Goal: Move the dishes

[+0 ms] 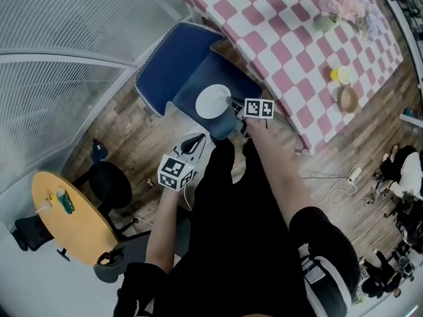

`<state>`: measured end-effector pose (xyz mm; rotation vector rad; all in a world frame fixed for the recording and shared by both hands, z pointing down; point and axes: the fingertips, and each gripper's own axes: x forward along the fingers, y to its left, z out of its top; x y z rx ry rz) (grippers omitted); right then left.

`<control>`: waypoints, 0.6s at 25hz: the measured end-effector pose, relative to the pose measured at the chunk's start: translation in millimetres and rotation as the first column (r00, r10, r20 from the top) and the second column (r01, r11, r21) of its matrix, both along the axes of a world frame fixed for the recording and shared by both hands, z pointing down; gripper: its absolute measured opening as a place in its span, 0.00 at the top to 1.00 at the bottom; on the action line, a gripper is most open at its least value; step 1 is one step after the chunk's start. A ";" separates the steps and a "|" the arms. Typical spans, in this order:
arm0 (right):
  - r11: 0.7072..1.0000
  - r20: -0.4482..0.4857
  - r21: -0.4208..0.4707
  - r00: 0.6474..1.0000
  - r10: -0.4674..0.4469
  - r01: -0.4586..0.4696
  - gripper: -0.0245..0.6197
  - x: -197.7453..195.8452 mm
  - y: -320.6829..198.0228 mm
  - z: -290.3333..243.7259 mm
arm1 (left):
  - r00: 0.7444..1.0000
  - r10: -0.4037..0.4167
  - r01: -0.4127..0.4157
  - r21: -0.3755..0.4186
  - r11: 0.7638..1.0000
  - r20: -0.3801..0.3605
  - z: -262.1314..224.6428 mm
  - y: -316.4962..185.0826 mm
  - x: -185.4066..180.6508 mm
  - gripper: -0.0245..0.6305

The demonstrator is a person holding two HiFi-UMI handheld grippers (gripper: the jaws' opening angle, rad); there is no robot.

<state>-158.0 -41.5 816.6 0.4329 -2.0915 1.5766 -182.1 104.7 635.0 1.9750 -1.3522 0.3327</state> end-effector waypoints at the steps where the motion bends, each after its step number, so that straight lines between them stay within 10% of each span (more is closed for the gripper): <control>1: 1.000 0.006 -0.001 1.000 0.009 -0.009 0.92 5.2 2.1 -6.7 | 1.000 0.011 -0.011 0.004 1.000 0.004 -4.9 -1.4 3.3 0.93; 15: 0.984 0.125 0.080 0.981 0.148 -0.158 0.92 85.8 -13.2 -103.8 | 0.983 0.173 -0.177 0.069 0.982 0.060 -54.6 -28.5 77.4 0.93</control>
